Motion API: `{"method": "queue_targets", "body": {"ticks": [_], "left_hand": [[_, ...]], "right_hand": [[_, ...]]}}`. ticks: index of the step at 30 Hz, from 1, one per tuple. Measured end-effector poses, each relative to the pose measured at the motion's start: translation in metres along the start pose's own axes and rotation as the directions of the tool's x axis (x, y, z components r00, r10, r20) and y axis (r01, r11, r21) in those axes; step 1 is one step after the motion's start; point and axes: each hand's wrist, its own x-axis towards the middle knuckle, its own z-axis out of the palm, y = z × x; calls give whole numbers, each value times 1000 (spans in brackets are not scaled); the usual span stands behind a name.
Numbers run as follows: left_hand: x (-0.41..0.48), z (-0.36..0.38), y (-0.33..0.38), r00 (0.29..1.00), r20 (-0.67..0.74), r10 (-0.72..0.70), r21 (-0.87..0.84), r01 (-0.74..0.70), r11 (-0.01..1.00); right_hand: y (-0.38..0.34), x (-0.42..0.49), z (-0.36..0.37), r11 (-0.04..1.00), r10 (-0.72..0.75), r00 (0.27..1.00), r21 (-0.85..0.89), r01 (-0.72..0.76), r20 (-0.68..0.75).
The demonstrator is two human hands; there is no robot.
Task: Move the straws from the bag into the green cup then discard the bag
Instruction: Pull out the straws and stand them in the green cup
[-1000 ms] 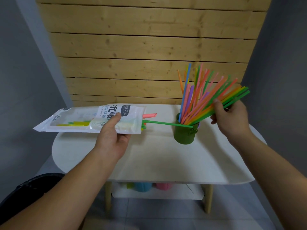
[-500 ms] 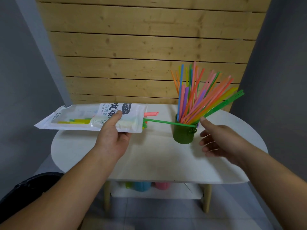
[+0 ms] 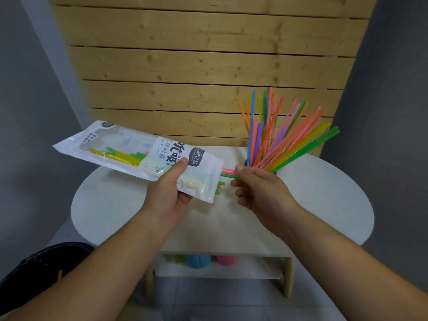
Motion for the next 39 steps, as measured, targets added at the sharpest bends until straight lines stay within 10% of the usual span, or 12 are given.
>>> {"method": "queue_targets", "body": {"ticks": [24, 30, 39], "left_hand": [[1, 0, 3, 997, -35, -76, -119, 71, 990], [-1, 2, -1, 995, -39, -88, -133, 82, 988], [2, 0, -1, 994, -38, -101, -126, 96, 987]], "right_hand": [[10, -5, -25, 994, 104, 992, 21, -106, 76], [11, -5, -1, 906, 98, 986, 399, -145, 134], [-1, -3, -7, 916, -67, 992, 389, 102, -102]]}}
